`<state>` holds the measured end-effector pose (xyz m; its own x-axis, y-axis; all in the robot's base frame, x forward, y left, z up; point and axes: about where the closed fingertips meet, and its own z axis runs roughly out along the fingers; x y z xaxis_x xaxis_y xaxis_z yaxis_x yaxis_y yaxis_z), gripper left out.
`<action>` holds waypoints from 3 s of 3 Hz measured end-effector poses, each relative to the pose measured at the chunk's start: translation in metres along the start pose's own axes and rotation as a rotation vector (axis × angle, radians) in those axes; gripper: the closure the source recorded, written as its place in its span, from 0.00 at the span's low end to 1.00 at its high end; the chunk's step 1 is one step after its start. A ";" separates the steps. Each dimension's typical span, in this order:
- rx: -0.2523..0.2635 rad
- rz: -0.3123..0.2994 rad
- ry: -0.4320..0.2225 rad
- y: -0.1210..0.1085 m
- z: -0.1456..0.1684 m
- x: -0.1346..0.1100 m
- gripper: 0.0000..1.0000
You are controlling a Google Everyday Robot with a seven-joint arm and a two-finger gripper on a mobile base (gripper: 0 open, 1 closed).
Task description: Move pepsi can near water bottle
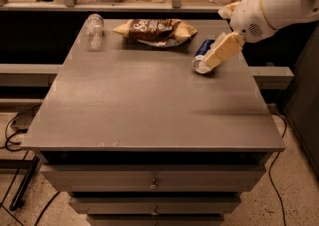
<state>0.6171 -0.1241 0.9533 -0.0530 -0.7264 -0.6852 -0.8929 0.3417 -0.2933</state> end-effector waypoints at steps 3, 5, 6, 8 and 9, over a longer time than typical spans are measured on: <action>0.044 0.229 -0.045 -0.050 0.067 0.051 0.00; -0.006 0.289 -0.021 -0.061 0.103 0.080 0.26; -0.011 0.269 -0.026 -0.059 0.104 0.074 0.49; 0.039 0.081 -0.068 -0.053 0.064 -0.008 0.95; 0.027 -0.094 -0.102 -0.038 0.036 -0.083 1.00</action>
Offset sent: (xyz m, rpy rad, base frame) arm 0.0836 -0.0233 -0.0726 0.1610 0.0930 -0.2163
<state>0.6713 -0.0553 0.9975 0.0775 -0.6921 -0.7177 -0.8793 0.2918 -0.3763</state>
